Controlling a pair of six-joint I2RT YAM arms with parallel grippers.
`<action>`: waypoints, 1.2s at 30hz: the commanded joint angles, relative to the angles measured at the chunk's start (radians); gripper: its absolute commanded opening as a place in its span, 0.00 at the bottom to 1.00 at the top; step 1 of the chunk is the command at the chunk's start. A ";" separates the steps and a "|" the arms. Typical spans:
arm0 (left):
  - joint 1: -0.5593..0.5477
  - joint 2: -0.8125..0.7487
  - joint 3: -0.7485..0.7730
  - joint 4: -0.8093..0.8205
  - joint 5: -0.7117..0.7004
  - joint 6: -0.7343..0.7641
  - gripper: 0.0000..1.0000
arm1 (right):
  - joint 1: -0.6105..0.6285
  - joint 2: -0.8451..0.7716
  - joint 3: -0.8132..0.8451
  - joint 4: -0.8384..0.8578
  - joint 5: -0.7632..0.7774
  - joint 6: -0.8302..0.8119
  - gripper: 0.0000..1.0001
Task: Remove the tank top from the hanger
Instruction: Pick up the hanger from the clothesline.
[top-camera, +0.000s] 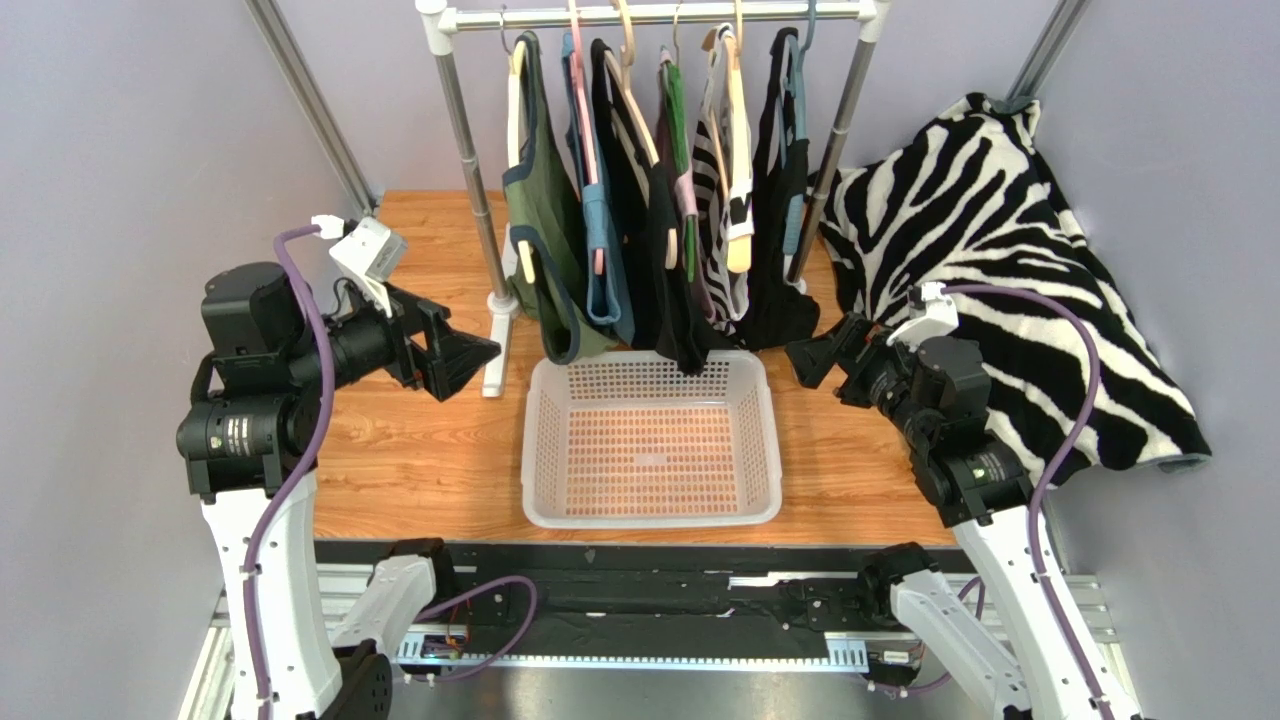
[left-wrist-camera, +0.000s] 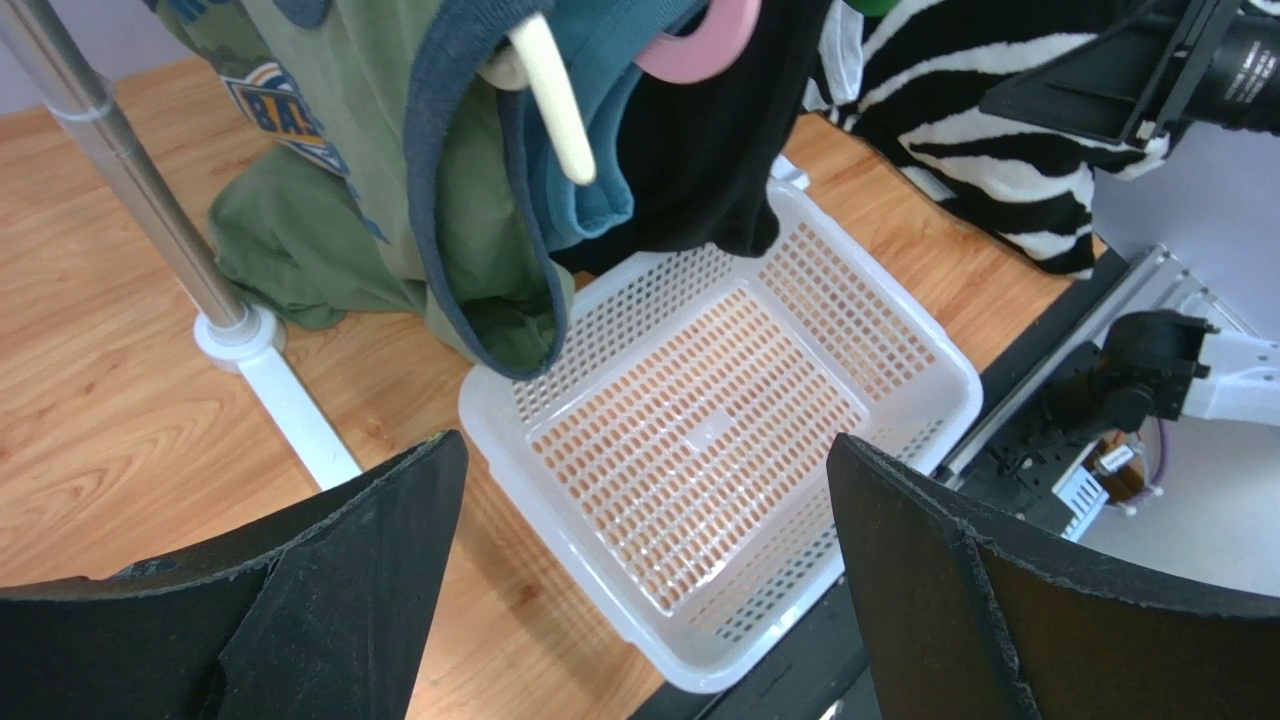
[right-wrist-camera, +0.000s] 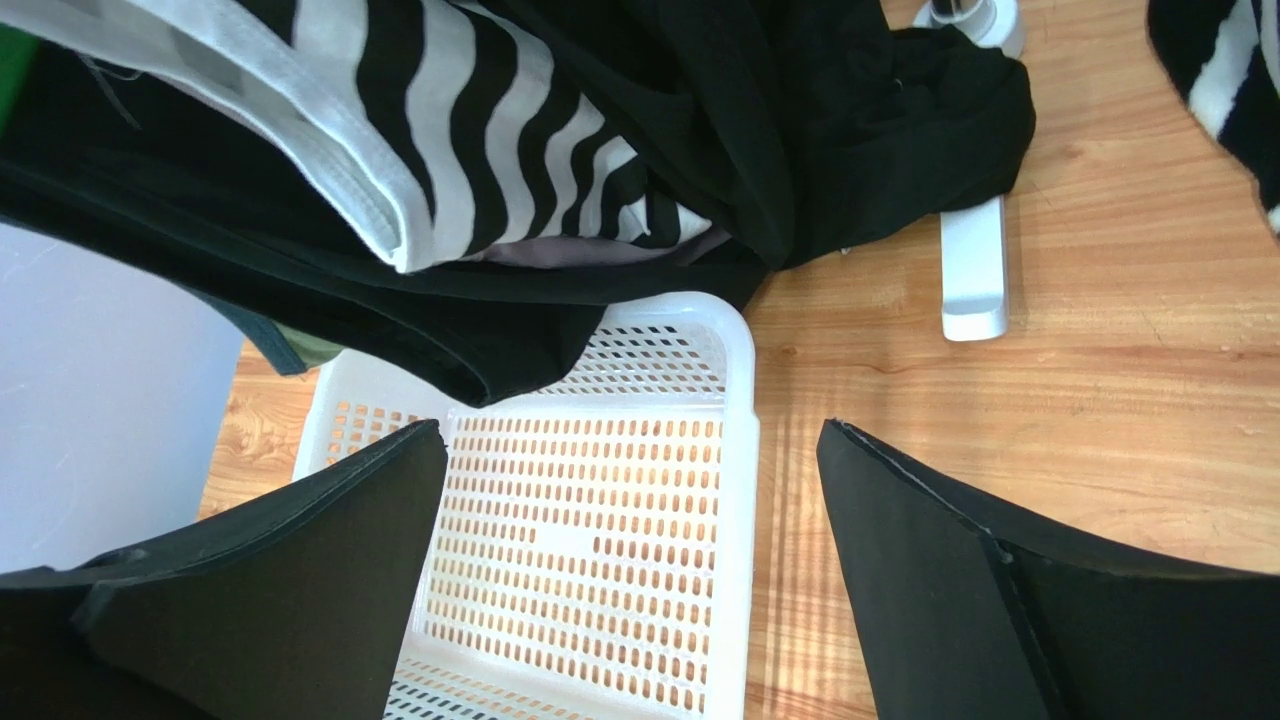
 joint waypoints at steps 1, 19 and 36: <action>0.000 0.032 0.008 0.085 -0.022 -0.048 0.99 | 0.004 0.036 0.044 0.005 0.022 0.019 1.00; -0.207 0.482 0.582 0.347 -0.342 -0.323 0.99 | 0.004 0.067 0.075 -0.025 0.041 -0.001 0.95; -0.374 0.726 0.712 0.400 -0.787 -0.195 0.90 | 0.004 0.053 0.076 -0.021 0.027 -0.012 0.94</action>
